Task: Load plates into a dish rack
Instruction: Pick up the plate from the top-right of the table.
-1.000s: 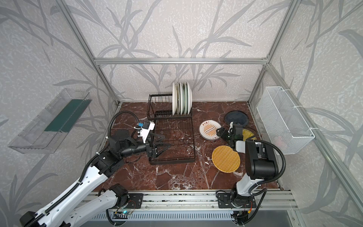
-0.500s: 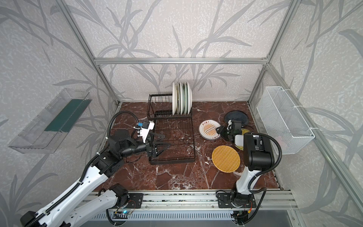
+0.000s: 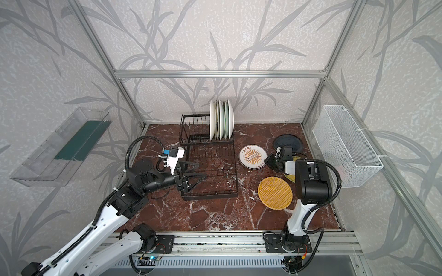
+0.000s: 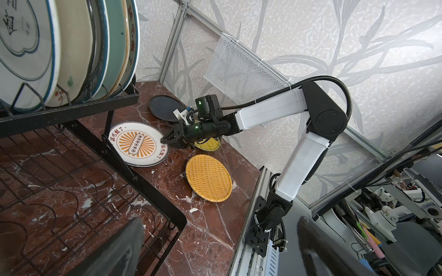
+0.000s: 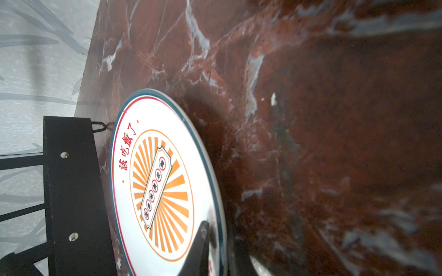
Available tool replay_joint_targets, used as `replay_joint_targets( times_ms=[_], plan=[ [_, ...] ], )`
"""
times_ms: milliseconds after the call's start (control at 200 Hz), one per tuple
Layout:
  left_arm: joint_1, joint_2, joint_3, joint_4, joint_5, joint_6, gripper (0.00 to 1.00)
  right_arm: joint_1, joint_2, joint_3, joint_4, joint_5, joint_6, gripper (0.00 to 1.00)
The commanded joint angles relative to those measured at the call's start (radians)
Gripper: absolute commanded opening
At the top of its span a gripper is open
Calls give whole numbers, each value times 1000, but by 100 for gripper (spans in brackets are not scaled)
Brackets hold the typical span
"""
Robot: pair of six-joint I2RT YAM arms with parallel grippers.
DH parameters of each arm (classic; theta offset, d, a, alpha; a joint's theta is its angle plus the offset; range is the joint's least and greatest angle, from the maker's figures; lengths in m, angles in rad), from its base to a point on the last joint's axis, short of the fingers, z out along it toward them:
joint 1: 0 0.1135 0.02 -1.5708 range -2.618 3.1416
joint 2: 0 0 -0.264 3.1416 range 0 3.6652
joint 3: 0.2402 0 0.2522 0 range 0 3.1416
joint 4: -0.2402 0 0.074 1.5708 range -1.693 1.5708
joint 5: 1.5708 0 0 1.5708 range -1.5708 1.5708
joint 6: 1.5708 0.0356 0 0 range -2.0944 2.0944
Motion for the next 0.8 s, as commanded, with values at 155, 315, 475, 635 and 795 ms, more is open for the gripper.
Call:
replay_joint_targets(
  times_ms=[155, 315, 475, 635, 795],
  plan=[
    [5, -14, -15, 11, -32, 2, 99, -12, -77, -68, 125, -49, 104, 8],
    [5, -26, -22, 11, -70, 6, 99, -45, -213, -97, 105, -44, 161, 0],
    [5, -40, -42, 39, -102, 3, 99, -59, -365, -123, 29, 0, 213, 0],
    [5, -43, -49, 41, -151, 2, 99, -64, -510, -103, -180, 40, 217, 0],
    [5, -46, -67, 71, -187, -7, 99, -62, -683, -68, -487, 170, 193, 0]
  ],
)
